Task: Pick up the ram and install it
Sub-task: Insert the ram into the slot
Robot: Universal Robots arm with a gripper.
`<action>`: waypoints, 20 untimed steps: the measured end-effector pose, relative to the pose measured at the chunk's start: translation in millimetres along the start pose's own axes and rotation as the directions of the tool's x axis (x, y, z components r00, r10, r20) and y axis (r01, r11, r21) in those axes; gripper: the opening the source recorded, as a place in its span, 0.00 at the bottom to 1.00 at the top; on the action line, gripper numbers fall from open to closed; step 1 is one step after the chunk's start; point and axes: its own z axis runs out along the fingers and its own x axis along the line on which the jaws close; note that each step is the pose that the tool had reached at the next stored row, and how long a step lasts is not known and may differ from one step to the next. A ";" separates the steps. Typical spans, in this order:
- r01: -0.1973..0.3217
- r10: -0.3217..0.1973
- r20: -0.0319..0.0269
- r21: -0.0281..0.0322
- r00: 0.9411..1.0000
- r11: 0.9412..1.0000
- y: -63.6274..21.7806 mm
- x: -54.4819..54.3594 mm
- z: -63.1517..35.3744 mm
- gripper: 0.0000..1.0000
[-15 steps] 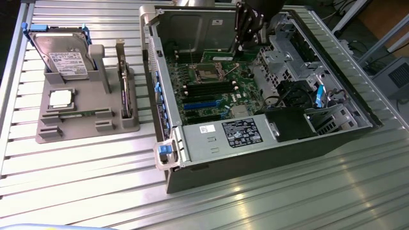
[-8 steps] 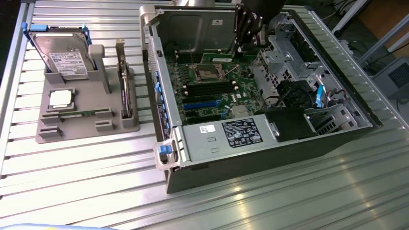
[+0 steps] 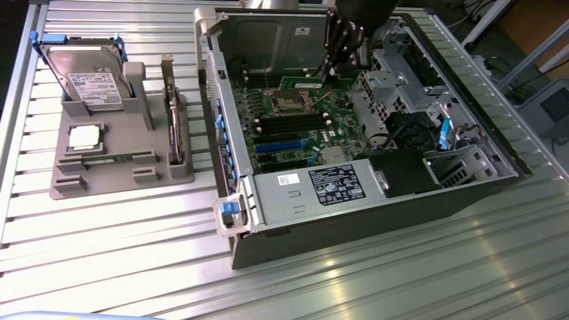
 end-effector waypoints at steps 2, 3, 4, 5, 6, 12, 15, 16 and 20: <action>0.000 0.000 0.000 0.000 1.000 1.000 -0.1 0.0 1.4 0.12; 0.000 0.000 0.000 0.000 1.000 1.000 -0.1 0.0 1.8 0.12; 0.000 0.000 0.000 0.000 1.000 1.000 -0.1 0.0 2.3 0.12; 0.000 0.000 0.000 0.000 1.000 1.000 -0.1 0.0 2.6 0.12; 0.000 0.000 0.000 0.000 1.000 1.000 -0.1 0.0 3.1 0.12; 0.000 0.000 0.000 0.000 1.000 1.000 -0.2 0.1 5.8 0.12; 0.000 0.000 0.000 0.000 1.000 1.000 -0.3 0.1 8.1 0.12; 0.000 0.000 0.000 0.000 1.000 1.000 -0.4 0.1 8.8 0.12; 0.000 0.000 0.000 0.000 1.000 1.000 -0.4 0.1 10.5 0.12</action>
